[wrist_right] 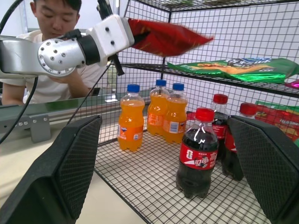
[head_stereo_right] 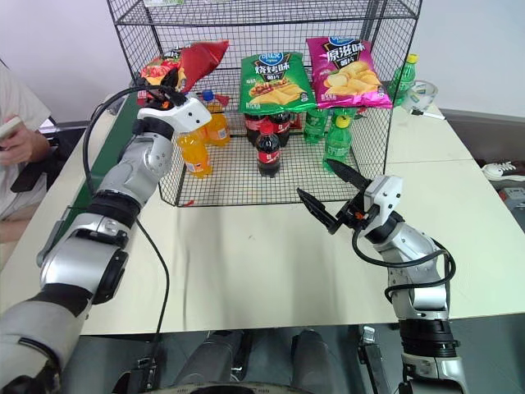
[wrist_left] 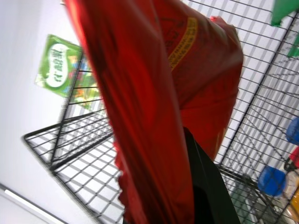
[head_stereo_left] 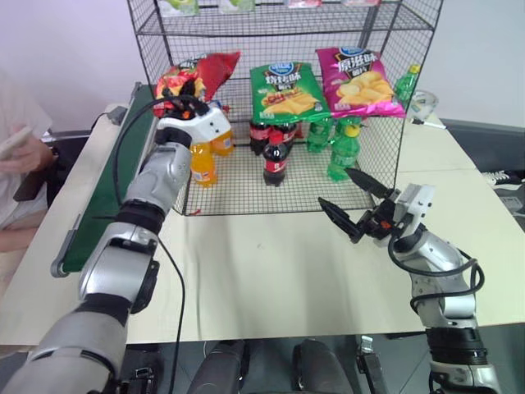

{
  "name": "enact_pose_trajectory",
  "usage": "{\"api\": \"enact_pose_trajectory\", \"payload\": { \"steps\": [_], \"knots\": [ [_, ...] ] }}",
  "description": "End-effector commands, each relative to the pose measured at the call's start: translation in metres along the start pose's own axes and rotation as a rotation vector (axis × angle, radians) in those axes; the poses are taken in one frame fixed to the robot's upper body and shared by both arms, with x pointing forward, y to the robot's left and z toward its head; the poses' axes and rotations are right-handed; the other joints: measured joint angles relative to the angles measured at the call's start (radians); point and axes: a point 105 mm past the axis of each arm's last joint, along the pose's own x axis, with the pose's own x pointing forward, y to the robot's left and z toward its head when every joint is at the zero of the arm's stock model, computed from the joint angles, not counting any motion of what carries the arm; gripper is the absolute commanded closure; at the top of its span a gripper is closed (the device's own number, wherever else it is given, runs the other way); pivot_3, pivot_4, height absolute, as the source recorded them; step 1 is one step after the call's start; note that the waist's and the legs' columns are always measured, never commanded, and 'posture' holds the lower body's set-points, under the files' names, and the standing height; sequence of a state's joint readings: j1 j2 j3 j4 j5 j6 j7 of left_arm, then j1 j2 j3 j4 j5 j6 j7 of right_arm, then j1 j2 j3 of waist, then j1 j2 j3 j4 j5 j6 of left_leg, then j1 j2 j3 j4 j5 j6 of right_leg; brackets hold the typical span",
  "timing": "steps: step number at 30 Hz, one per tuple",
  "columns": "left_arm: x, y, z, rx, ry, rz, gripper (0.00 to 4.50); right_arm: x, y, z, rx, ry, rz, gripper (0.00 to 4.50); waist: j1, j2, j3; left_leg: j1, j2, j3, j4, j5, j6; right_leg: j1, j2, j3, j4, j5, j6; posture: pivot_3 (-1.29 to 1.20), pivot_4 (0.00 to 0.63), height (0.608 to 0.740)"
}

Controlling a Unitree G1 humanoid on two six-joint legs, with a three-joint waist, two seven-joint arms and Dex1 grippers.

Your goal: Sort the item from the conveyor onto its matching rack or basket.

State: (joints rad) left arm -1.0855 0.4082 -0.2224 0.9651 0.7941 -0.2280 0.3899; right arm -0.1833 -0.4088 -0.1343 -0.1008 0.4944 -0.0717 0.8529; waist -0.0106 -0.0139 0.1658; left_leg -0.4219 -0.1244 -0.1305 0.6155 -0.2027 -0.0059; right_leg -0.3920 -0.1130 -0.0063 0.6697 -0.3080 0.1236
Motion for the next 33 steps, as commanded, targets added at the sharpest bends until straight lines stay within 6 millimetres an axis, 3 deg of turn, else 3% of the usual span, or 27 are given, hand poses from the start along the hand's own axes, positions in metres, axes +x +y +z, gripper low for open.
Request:
{"api": "enact_pose_trajectory", "payload": {
  "steps": [1,7,8,10,16,21,30,33],
  "knots": [
    [0.014,0.018,0.003,-0.013,0.009,0.061,4.47,0.003,0.001,0.012,-0.032,-0.042,0.011,0.00,-0.001,0.000,0.000,0.000,0.000,0.000,0.000,0.000,0.000,0.000,0.000,0.000,0.000,0.000,0.000,0.00,0.150,0.740],
    [0.015,0.005,0.012,-0.114,-0.011,0.001,4.47,0.004,0.002,0.014,-0.032,-0.044,0.014,0.00,-0.001,0.000,0.000,0.000,0.000,0.000,0.000,0.000,0.000,0.000,0.000,0.000,0.000,0.000,0.000,0.00,0.150,0.740],
    [0.016,0.005,0.014,-0.128,-0.015,0.004,4.22,0.004,0.002,0.014,-0.032,-0.043,0.014,0.00,-0.001,0.000,0.000,0.000,0.000,0.000,0.000,0.000,0.000,0.000,0.000,0.000,0.000,0.000,0.000,0.00,0.150,0.740],
    [0.015,0.005,0.017,-0.123,-0.030,0.005,3.57,0.004,0.002,0.014,-0.030,-0.043,0.014,0.00,0.000,0.000,0.000,-0.001,0.000,0.000,0.001,0.000,0.000,0.000,0.000,0.000,0.000,0.000,0.000,0.00,0.150,0.740],
    [0.006,0.002,0.013,-0.120,-0.052,-0.001,0.65,0.004,0.003,0.013,-0.025,-0.039,0.016,0.00,-0.001,0.000,0.000,-0.001,0.000,0.000,0.001,0.000,0.000,0.000,0.000,0.000,0.001,0.000,0.000,0.00,0.150,0.740],
    [-0.010,0.000,0.022,-0.203,-0.119,-0.063,0.65,0.003,0.002,0.012,-0.021,-0.032,0.020,0.00,0.000,0.000,0.000,-0.001,0.000,0.000,0.002,0.000,-0.001,0.000,0.000,0.000,0.001,0.000,0.000,0.00,0.150,0.740],
    [-0.059,0.022,0.031,-0.316,-0.153,-0.119,0.65,0.001,0.001,0.011,-0.022,-0.019,0.029,0.00,-0.003,0.001,0.000,-0.001,0.000,0.000,0.002,0.003,-0.005,-0.001,0.000,0.002,0.002,0.000,0.000,0.00,0.150,0.740],
    [-0.085,0.012,0.019,-0.857,0.000,-0.237,0.65,-0.004,0.000,0.012,-0.017,-0.006,0.039,0.00,-0.003,0.003,-0.002,-0.001,0.000,0.000,0.002,0.003,-0.005,-0.001,-0.001,0.002,0.001,0.000,0.000,0.00,0.150,0.740]
  ]
}}
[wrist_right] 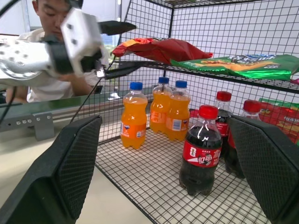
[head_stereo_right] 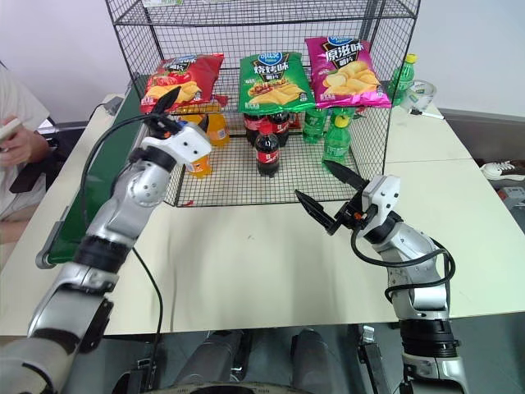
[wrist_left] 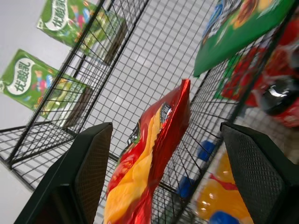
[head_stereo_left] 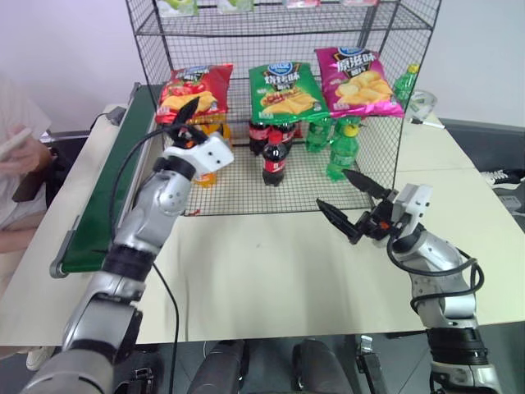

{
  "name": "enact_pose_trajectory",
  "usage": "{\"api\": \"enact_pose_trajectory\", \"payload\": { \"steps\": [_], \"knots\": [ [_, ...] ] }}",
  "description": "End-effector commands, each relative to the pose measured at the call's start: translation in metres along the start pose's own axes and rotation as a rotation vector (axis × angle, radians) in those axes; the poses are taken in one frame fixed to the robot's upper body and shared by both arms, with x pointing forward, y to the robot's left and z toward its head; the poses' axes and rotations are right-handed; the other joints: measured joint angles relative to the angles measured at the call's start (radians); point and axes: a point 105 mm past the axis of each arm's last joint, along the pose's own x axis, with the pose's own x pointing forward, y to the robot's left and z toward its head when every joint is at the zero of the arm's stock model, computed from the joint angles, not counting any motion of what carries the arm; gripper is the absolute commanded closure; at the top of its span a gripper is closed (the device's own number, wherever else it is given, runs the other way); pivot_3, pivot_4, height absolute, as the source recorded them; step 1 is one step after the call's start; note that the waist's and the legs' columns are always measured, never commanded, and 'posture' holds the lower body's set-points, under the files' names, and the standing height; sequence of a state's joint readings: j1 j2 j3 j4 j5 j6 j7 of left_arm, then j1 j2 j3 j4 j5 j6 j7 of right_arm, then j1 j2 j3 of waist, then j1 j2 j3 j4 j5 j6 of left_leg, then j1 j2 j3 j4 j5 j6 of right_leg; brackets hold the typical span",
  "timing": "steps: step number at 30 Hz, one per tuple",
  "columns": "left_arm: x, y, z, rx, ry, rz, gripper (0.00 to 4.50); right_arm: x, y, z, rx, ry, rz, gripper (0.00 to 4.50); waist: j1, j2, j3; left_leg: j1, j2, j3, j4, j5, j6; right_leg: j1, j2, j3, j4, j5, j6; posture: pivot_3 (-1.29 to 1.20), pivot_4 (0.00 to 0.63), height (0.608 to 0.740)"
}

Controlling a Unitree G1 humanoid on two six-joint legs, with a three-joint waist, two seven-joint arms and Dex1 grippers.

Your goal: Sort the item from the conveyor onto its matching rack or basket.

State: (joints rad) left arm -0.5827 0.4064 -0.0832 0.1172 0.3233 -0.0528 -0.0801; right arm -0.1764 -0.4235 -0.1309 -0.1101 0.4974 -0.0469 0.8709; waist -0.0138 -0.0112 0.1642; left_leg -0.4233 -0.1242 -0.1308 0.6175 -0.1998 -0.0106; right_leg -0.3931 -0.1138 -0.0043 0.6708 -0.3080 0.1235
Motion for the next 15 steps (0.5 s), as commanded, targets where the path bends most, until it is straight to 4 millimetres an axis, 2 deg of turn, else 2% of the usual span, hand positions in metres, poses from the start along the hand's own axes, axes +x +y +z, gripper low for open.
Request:
{"api": "enact_pose_trajectory", "payload": {
  "steps": [1,3,4,5,7,10,12,15],
  "knots": [
    [-0.021,0.001,0.004,-0.398,0.025,-0.116,0.65,-0.005,-0.002,0.015,-0.024,-0.026,0.019,0.00,0.000,0.000,0.000,0.000,0.000,0.000,0.001,0.000,0.000,0.000,0.000,0.000,0.000,0.000,0.000,0.00,0.150,0.740],
    [-0.039,0.001,0.007,-0.544,0.022,-0.185,0.65,-0.010,-0.002,0.015,-0.018,-0.013,0.027,0.00,0.001,0.000,0.000,0.000,0.001,-0.001,0.001,0.000,0.000,0.000,-0.001,0.000,0.000,0.000,0.000,0.00,0.150,0.740],
    [-0.052,0.006,0.005,-0.612,0.033,-0.208,0.65,-0.013,-0.001,0.015,-0.015,-0.003,0.035,0.00,0.000,0.000,0.000,0.000,0.001,-0.001,0.001,0.000,0.000,0.001,-0.001,0.000,0.000,0.000,0.000,0.00,0.150,0.740],
    [-0.068,0.019,-0.004,-0.661,0.063,-0.183,0.65,-0.017,-0.001,0.015,-0.015,0.013,0.044,0.00,0.000,0.000,0.000,0.000,0.001,-0.001,0.001,0.000,0.001,0.001,-0.001,0.000,0.000,0.000,0.000,0.00,0.150,0.740],
    [-0.099,0.039,-0.013,-0.638,0.088,-0.189,0.65,-0.027,-0.002,0.018,-0.006,0.036,0.059,0.00,-0.007,0.000,0.000,0.000,0.001,-0.001,0.001,-0.002,0.004,0.000,-0.001,0.000,0.000,0.000,-0.001,0.00,0.150,0.740],
    [-0.137,0.050,-0.028,-0.553,0.165,-0.267,0.65,-0.047,-0.005,0.017,-0.015,0.106,0.084,0.00,0.000,0.001,0.000,0.002,0.001,-0.001,-0.002,-0.003,0.004,0.000,-0.001,0.001,-0.001,0.000,-0.001,0.00,0.150,0.740],
    [-0.153,0.049,-0.041,-0.471,0.210,-0.316,0.65,-0.058,-0.009,0.017,-0.027,0.138,0.090,0.00,0.011,0.002,-0.001,0.004,0.001,-0.001,-0.002,-0.003,0.005,0.005,-0.002,0.001,-0.004,0.000,-0.002,0.00,0.150,0.740],
    [-0.170,0.046,-0.059,-0.446,0.266,-0.334,0.65,-0.070,-0.012,0.014,-0.047,0.183,0.098,0.00,0.034,0.002,-0.001,0.012,0.001,-0.001,-0.002,-0.005,0.007,0.011,-0.003,0.000,-0.008,-0.002,-0.006,0.00,0.150,0.740]
  ]
}}
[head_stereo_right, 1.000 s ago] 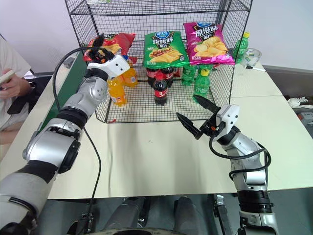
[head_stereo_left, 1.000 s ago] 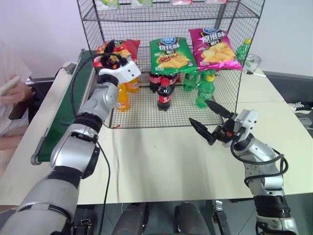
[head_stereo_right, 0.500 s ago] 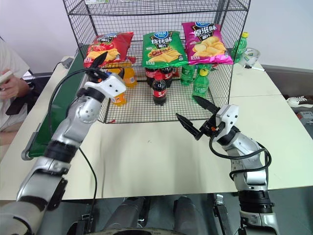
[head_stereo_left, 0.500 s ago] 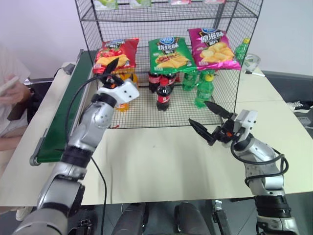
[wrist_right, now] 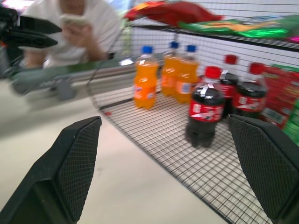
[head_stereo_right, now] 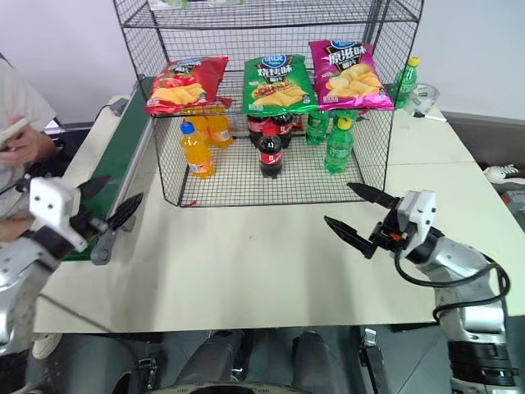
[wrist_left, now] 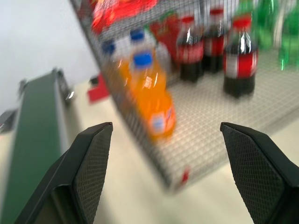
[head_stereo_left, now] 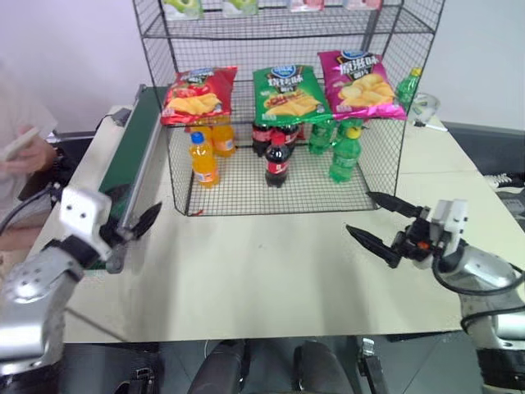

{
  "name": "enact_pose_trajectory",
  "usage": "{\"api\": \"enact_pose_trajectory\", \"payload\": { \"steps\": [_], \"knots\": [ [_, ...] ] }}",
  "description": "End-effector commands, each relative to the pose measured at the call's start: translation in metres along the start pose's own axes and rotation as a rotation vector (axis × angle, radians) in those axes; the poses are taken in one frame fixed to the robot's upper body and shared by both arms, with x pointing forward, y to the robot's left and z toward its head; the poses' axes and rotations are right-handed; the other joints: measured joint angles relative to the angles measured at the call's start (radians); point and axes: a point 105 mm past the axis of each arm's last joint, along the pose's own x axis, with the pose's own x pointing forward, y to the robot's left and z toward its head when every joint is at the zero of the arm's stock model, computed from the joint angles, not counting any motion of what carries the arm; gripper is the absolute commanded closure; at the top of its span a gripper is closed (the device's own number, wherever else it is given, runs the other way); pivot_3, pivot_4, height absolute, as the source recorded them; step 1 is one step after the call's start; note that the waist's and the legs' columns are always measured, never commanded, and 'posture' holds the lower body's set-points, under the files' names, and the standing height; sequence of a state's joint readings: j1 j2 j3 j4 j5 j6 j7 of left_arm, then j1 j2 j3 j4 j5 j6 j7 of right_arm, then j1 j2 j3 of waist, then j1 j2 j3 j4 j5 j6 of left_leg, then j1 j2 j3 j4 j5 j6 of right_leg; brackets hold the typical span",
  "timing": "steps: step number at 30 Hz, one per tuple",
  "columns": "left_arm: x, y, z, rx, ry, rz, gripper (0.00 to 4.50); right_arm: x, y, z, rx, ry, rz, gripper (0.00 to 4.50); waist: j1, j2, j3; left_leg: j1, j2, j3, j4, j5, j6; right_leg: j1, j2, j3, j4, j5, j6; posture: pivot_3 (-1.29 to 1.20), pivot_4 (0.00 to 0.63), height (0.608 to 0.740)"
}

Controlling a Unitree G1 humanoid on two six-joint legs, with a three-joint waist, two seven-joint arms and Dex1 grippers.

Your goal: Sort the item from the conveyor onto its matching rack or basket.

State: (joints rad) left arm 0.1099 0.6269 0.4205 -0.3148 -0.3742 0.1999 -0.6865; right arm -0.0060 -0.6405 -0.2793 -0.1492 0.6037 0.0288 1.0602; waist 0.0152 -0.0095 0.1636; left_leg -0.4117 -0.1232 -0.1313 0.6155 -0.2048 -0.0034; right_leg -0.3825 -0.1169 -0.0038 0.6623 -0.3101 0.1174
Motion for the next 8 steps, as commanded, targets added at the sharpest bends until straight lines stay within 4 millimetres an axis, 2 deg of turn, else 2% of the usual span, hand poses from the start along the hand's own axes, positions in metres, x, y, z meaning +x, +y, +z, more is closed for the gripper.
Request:
{"api": "enact_pose_trajectory", "payload": {
  "steps": [1,4,8],
  "knots": [
    [-0.011,0.008,-0.009,0.058,0.014,0.001,0.65,-0.014,-0.007,0.004,-0.056,0.019,0.002,0.00,0.006,0.000,0.000,0.002,0.000,0.000,0.000,-0.001,0.001,0.002,0.000,0.000,-0.001,0.000,0.000,0.00,0.150,0.740],
    [-0.019,0.015,-0.018,0.079,0.032,-0.019,0.65,-0.021,-0.013,0.004,-0.068,0.040,0.005,0.00,0.006,0.000,0.000,0.002,0.000,0.000,0.000,-0.001,0.001,0.003,-0.001,0.000,-0.003,0.000,0.000,0.00,0.150,0.740],
    [-0.028,0.039,-0.030,0.171,0.088,0.013,0.65,-0.026,-0.018,0.001,-0.064,0.057,0.005,0.00,-0.002,0.000,0.000,0.002,0.000,0.000,-0.002,-0.001,0.001,0.002,0.000,0.000,-0.003,0.000,0.000,0.00,0.150,0.740]
  ]
}}
